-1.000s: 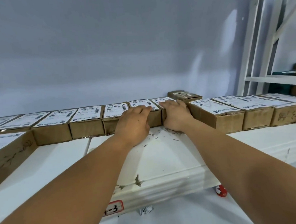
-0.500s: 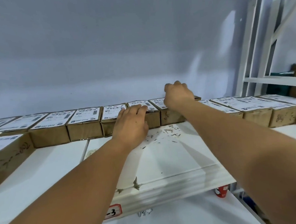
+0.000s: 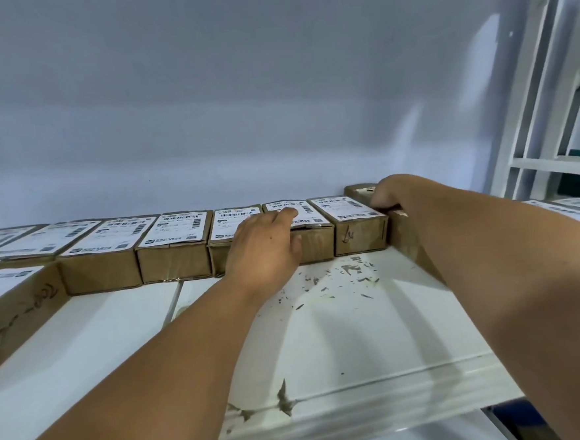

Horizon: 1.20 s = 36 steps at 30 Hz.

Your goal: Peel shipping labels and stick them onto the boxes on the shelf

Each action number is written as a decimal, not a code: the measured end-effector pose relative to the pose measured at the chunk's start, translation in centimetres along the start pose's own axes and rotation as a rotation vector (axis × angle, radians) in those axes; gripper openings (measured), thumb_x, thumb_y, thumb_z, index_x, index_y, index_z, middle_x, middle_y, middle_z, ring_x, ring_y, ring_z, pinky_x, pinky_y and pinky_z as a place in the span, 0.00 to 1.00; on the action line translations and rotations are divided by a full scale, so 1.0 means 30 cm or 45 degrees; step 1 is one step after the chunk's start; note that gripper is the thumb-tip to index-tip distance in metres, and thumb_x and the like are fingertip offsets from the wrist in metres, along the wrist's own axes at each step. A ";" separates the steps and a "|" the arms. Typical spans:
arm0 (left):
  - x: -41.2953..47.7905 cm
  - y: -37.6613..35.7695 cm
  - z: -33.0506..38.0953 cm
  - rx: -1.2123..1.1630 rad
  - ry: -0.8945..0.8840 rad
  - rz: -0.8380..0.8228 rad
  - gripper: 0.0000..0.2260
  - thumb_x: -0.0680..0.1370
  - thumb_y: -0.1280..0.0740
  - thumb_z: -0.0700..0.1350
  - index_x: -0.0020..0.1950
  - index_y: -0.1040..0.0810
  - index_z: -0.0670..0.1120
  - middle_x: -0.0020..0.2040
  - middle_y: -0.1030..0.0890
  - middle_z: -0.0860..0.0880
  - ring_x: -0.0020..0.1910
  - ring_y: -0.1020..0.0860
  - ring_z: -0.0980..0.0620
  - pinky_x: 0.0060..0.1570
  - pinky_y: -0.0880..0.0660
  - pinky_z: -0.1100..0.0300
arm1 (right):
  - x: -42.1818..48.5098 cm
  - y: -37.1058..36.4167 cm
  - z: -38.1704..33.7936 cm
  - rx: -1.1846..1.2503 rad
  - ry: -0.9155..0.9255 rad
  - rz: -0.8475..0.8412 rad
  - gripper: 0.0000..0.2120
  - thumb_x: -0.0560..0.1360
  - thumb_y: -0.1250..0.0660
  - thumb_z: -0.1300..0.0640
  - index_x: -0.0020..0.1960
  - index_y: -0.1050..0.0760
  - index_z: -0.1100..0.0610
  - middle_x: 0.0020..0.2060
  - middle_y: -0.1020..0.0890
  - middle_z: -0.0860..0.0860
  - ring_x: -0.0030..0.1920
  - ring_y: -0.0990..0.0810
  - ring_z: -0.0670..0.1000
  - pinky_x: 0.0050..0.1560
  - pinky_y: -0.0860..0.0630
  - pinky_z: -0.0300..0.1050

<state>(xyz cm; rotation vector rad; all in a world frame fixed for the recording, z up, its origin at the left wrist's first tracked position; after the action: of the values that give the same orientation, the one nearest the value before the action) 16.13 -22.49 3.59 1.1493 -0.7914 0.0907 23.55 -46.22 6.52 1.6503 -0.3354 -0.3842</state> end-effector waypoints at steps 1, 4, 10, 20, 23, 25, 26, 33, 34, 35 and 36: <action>-0.001 -0.001 0.003 0.005 -0.001 -0.007 0.19 0.80 0.42 0.48 0.72 0.35 0.48 0.65 0.26 0.47 0.65 0.31 0.46 0.65 0.39 0.56 | 0.005 -0.005 0.007 0.026 -0.016 0.026 0.19 0.74 0.35 0.51 0.62 0.29 0.58 0.60 0.25 0.56 0.54 0.26 0.58 0.54 0.30 0.48; -0.004 0.002 0.013 0.030 -0.018 -0.008 0.18 0.80 0.42 0.47 0.69 0.32 0.48 0.63 0.25 0.48 0.63 0.30 0.46 0.63 0.38 0.57 | 0.042 -0.019 0.033 0.151 -0.109 0.134 0.32 0.71 0.36 0.49 0.71 0.40 0.58 0.65 0.29 0.58 0.62 0.28 0.61 0.62 0.30 0.52; -0.003 0.000 0.011 0.043 -0.012 -0.017 0.17 0.79 0.41 0.46 0.68 0.31 0.47 0.63 0.25 0.48 0.62 0.30 0.47 0.64 0.40 0.57 | 0.010 0.039 0.046 0.508 -0.273 0.517 0.30 0.73 0.35 0.51 0.71 0.45 0.52 0.65 0.41 0.65 0.61 0.33 0.66 0.59 0.31 0.55; -0.019 0.090 0.002 -0.145 0.046 0.274 0.17 0.80 0.41 0.44 0.68 0.31 0.45 0.63 0.25 0.44 0.62 0.29 0.44 0.62 0.36 0.54 | -0.341 0.096 -0.092 1.143 0.214 0.916 0.36 0.66 0.32 0.45 0.70 0.42 0.50 0.62 0.42 0.58 0.55 0.27 0.62 0.57 0.26 0.50; -0.039 0.182 -0.023 -0.532 0.167 0.430 0.14 0.80 0.41 0.41 0.65 0.29 0.44 0.63 0.25 0.46 0.61 0.28 0.48 0.60 0.32 0.56 | -0.482 0.058 -0.166 1.412 0.319 0.817 0.32 0.67 0.32 0.47 0.68 0.39 0.48 0.58 0.43 0.53 0.51 0.24 0.59 0.58 0.25 0.47; -0.068 0.249 -0.036 -0.831 0.269 0.441 0.13 0.82 0.43 0.44 0.65 0.28 0.47 0.61 0.24 0.51 0.58 0.27 0.55 0.55 0.32 0.63 | -0.578 0.036 -0.225 1.502 0.398 0.753 0.31 0.66 0.31 0.46 0.67 0.37 0.47 0.57 0.44 0.51 0.52 0.24 0.56 0.58 0.26 0.46; -0.081 0.271 -0.043 -0.928 0.299 0.418 0.13 0.82 0.44 0.47 0.65 0.27 0.50 0.60 0.24 0.53 0.57 0.27 0.57 0.53 0.32 0.64 | -0.620 0.030 -0.253 1.510 0.445 0.746 0.31 0.66 0.30 0.45 0.67 0.36 0.46 0.57 0.44 0.50 0.52 0.24 0.54 0.59 0.26 0.45; -0.314 0.419 -0.139 -1.152 0.354 0.374 0.18 0.78 0.40 0.60 0.65 0.28 0.54 0.61 0.23 0.53 0.59 0.25 0.56 0.62 0.29 0.57 | -0.882 -0.039 -0.407 1.561 0.775 0.703 0.21 0.68 0.27 0.43 0.60 0.27 0.43 0.61 0.39 0.49 0.62 0.34 0.48 0.62 0.33 0.38; -0.354 0.437 -0.158 -1.113 0.351 0.379 0.18 0.79 0.40 0.57 0.66 0.29 0.54 0.60 0.23 0.54 0.58 0.25 0.57 0.60 0.29 0.62 | -0.909 -0.057 -0.426 1.554 0.816 0.674 0.20 0.69 0.28 0.44 0.60 0.27 0.43 0.62 0.36 0.49 0.63 0.34 0.49 0.65 0.34 0.40; -0.392 0.455 -0.169 -1.076 0.341 0.384 0.18 0.79 0.39 0.55 0.68 0.30 0.54 0.58 0.23 0.55 0.56 0.24 0.59 0.56 0.29 0.68 | -0.935 -0.074 -0.442 1.526 0.861 0.671 0.20 0.70 0.29 0.45 0.60 0.27 0.43 0.62 0.32 0.49 0.64 0.34 0.50 0.66 0.34 0.44; -0.428 0.468 -0.181 -1.014 0.340 0.385 0.18 0.79 0.38 0.52 0.69 0.31 0.54 0.56 0.23 0.57 0.54 0.24 0.62 0.51 0.30 0.75 | -0.957 -0.091 -0.455 1.493 0.903 0.672 0.20 0.71 0.30 0.46 0.61 0.28 0.44 0.62 0.29 0.48 0.64 0.32 0.50 0.67 0.33 0.48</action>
<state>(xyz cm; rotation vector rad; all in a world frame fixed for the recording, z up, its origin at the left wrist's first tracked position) 3.22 -7.68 5.86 0.2527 -0.6607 0.1586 3.69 -21.26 6.71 2.5567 -0.4650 0.9738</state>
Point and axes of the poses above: each hand's wrist, its own x-axis towards the middle knuckle, its own y-axis out of the back of the hand, z = x × y, the point moved 6 cm from there along x, towards the middle knuckle
